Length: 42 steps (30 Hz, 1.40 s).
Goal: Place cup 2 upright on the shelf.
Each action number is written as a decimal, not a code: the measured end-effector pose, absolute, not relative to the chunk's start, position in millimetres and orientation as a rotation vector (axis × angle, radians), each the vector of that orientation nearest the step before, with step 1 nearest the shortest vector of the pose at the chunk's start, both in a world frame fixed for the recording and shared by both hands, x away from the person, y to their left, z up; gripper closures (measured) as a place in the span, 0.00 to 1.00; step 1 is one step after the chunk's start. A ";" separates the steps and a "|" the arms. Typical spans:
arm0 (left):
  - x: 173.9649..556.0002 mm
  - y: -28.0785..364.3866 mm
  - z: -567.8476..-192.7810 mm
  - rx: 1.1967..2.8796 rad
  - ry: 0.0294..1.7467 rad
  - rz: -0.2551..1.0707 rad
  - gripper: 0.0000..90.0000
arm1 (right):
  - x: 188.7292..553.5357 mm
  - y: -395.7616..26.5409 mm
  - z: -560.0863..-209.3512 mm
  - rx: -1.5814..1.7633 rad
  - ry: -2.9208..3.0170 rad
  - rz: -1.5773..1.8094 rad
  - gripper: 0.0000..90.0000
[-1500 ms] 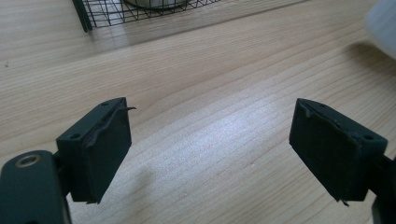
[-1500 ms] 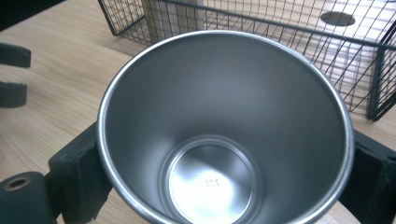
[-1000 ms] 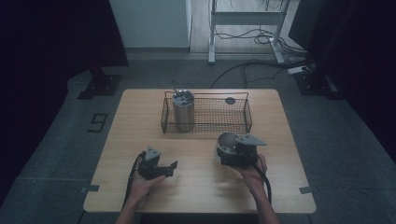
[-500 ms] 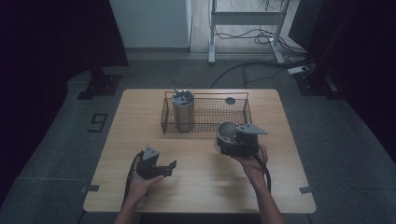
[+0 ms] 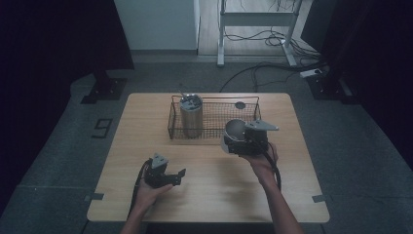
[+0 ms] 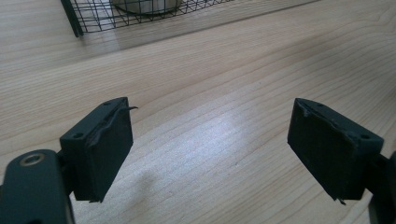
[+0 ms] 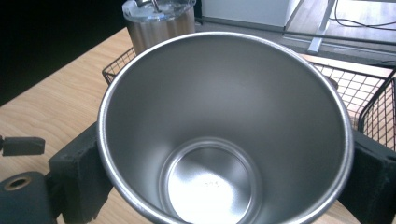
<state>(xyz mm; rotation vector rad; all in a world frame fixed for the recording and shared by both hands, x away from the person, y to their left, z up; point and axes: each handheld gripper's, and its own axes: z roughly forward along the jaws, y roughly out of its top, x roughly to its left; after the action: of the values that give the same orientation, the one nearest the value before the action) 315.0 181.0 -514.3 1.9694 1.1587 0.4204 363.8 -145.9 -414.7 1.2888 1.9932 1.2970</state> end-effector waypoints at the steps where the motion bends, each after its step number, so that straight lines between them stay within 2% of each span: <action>1: 315.0 180.7 -514.5 1.970 1.159 0.419 0.16 | 366.1 -145.7 -413.1 1.290 1.991 1.290 0.08; 42: 316.0 179.0 -517.9 1.999 1.155 0.386 0.16 | 403.0 -145.2 -379.7 1.283 1.956 1.295 0.08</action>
<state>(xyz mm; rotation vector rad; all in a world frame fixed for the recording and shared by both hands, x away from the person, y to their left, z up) 316.0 179.0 -517.9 1.9986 1.1547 0.3858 403.0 -145.2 -379.7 1.2831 1.9558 1.2953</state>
